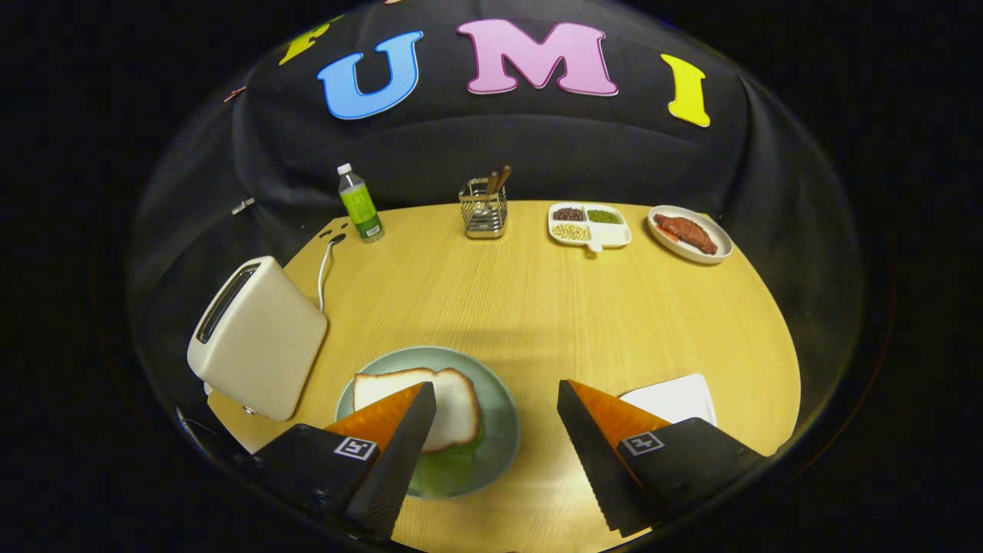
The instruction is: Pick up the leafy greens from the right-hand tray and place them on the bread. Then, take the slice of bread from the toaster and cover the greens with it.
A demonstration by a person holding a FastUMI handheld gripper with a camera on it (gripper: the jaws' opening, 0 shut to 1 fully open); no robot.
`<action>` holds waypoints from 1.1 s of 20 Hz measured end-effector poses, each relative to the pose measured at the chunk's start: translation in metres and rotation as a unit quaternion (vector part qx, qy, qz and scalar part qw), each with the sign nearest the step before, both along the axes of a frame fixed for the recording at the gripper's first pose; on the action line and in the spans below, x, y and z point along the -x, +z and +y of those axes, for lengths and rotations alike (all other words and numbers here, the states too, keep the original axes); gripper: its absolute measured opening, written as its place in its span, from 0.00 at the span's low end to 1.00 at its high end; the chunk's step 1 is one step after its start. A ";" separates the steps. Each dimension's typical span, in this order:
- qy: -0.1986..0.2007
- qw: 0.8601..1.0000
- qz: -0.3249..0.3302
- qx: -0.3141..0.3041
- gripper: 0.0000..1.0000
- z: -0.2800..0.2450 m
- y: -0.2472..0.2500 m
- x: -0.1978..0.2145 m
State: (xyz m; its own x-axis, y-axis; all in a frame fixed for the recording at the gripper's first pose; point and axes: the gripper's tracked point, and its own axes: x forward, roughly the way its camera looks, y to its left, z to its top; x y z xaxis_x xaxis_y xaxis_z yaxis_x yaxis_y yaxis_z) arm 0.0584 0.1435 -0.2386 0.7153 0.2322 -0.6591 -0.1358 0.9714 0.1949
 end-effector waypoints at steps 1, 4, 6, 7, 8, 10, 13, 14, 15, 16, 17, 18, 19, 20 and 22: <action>-0.004 1.000 -0.018 0.002 0.99 -0.008 0.014 -0.002; -0.020 0.997 -0.079 0.013 0.99 -0.040 0.064 -0.003; -0.031 0.992 -0.120 0.028 0.99 -0.060 0.096 0.002; -0.035 0.989 -0.139 0.033 0.99 -0.069 0.112 0.004; -0.039 0.986 -0.158 0.037 0.99 -0.078 0.128 0.007; -0.051 0.979 -0.193 0.049 0.98 -0.100 0.157 0.011; -0.069 0.968 -0.235 0.052 0.98 -0.125 0.196 0.022; -0.072 0.965 -0.246 0.049 0.98 -0.134 0.207 0.025; -0.077 0.963 -0.255 0.047 0.98 -0.145 0.216 0.029; -0.081 0.961 -0.262 0.043 0.98 -0.155 0.225 0.033; -0.084 0.959 -0.268 0.038 0.98 -0.164 0.232 0.038; -0.089 0.958 -0.272 0.033 0.98 -0.174 0.238 0.043; -0.093 0.957 -0.273 0.029 0.98 -0.184 0.240 0.047; -0.097 0.957 -0.272 0.026 0.98 -0.194 0.240 0.051; -0.107 0.957 -0.269 0.025 0.98 -0.214 0.237 0.057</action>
State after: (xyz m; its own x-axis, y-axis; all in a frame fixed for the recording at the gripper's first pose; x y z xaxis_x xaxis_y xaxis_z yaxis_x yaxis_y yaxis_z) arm 0.0015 -0.0701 -0.0017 0.9818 0.0205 -0.1888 -0.0005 0.9944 0.1055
